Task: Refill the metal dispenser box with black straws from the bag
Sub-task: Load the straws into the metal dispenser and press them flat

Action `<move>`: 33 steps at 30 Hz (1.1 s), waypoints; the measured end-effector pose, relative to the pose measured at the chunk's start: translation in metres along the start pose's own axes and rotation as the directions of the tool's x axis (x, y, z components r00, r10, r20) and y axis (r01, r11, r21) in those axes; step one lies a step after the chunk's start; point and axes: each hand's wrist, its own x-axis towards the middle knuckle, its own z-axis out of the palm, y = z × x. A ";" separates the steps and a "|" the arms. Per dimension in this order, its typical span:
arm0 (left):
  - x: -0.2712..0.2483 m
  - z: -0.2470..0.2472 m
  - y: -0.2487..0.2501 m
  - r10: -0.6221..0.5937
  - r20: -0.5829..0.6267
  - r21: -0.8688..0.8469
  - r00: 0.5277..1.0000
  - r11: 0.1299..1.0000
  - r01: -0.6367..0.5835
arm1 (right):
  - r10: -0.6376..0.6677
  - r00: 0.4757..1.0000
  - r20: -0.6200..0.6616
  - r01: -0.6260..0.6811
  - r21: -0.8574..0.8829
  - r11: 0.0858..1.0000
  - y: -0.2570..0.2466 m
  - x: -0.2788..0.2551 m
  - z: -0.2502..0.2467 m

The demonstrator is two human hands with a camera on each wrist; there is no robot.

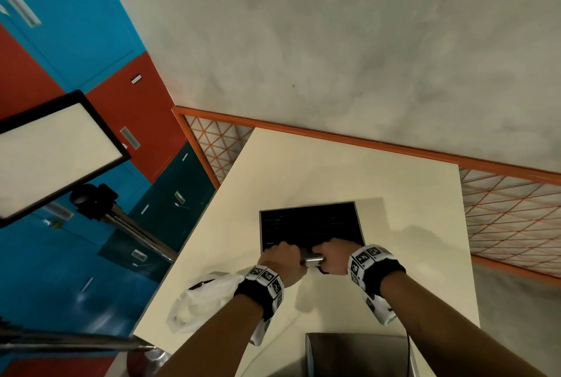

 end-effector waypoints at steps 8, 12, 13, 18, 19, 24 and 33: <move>0.005 -0.015 -0.020 0.202 -0.105 -0.260 0.974 0.940 -0.223 | -0.068 0.973 -0.220 0.099 0.131 0.987 0.014 -0.006 -0.012; 0.016 -0.006 -0.029 0.309 -0.383 -0.182 0.871 0.899 -0.399 | -0.107 0.863 -0.494 0.150 0.048 0.987 0.020 0.009 -0.013; 0.019 -0.005 -0.028 0.299 -0.393 -0.136 0.870 0.916 -0.377 | -0.089 0.866 -0.491 0.107 0.008 0.994 0.019 0.012 -0.014; 0.027 -0.007 -0.016 0.196 -0.210 -0.041 0.958 0.977 -0.209 | 0.015 0.922 -0.387 -0.031 -0.035 0.999 0.014 0.026 -0.006; 0.028 -0.005 -0.014 0.179 -0.170 -0.038 0.969 0.981 -0.188 | 0.035 0.929 -0.370 -0.051 -0.035 0.998 0.015 0.027 -0.003; 0.033 0.005 -0.019 0.264 -0.122 -0.031 0.957 0.963 -0.269 | 0.036 0.940 -0.338 -0.069 -0.087 0.994 0.014 0.022 0.004; 0.012 0.000 -0.027 0.302 -0.338 -0.092 0.891 0.932 -0.351 | -0.158 0.840 -0.519 0.037 -0.236 0.971 0.009 -0.003 0.011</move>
